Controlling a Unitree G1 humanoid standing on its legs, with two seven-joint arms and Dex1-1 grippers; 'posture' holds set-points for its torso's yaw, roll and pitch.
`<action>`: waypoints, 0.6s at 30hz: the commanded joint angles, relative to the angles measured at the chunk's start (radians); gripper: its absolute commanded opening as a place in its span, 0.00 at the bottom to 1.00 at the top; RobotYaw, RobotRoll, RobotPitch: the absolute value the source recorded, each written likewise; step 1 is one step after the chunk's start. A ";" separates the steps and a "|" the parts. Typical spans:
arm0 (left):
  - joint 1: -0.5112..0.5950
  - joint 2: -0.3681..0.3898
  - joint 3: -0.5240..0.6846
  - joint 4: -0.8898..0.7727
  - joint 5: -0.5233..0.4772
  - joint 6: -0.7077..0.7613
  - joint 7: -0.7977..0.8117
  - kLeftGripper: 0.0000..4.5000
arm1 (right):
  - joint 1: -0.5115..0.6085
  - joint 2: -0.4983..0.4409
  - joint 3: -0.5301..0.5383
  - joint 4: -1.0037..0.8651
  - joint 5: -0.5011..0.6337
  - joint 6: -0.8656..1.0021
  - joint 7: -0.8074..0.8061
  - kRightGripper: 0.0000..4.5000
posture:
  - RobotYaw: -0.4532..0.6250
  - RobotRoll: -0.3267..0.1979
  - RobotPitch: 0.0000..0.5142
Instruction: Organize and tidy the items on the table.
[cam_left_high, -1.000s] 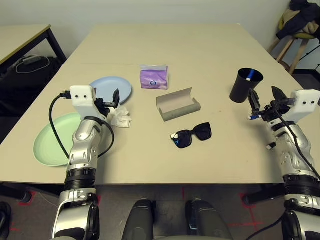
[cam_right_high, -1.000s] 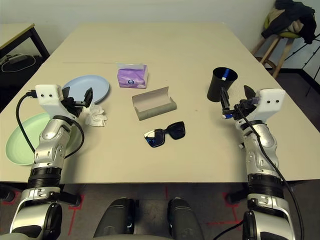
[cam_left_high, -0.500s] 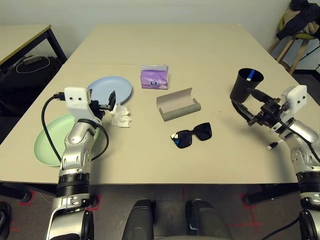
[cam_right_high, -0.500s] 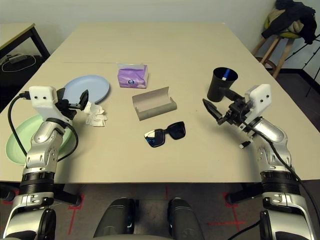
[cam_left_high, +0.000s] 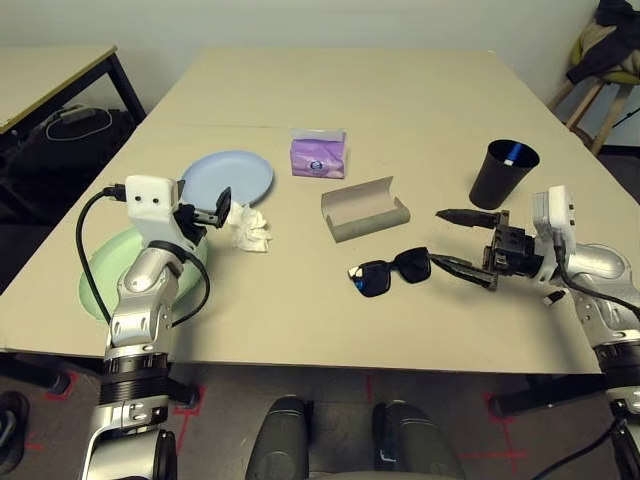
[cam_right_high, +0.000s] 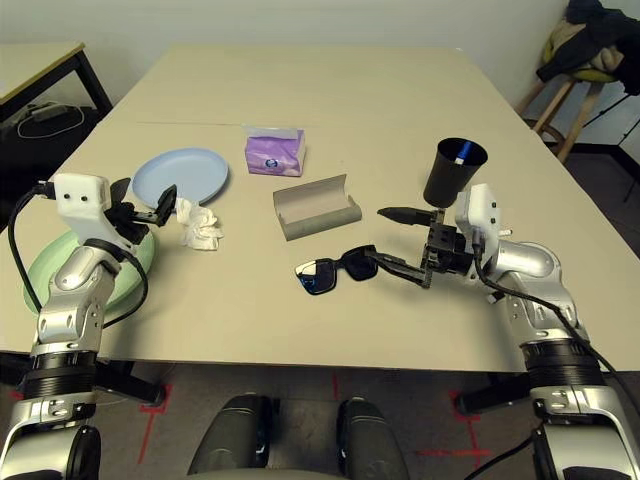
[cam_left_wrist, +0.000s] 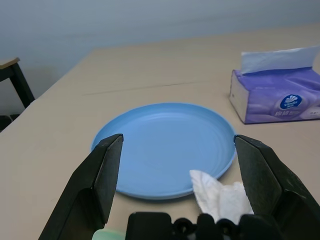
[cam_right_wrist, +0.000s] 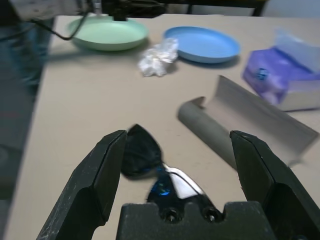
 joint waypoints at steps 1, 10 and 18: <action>-0.006 0.015 0.006 -0.002 -0.004 0.006 -0.008 1.00 | 0.004 -0.020 0.007 -0.012 0.010 0.023 0.032 0.99 | 0.60 0.62 0.10; -0.014 0.084 0.005 -0.022 -0.037 0.064 -0.092 1.00 | -0.017 0.005 0.032 0.043 -0.051 -0.097 0.062 0.99 | 0.62 0.62 0.11; -0.030 0.303 0.071 0.002 -0.108 0.319 -0.202 1.00 | -0.019 0.023 0.038 0.047 -0.051 -0.101 0.049 0.99 | 0.63 0.62 0.12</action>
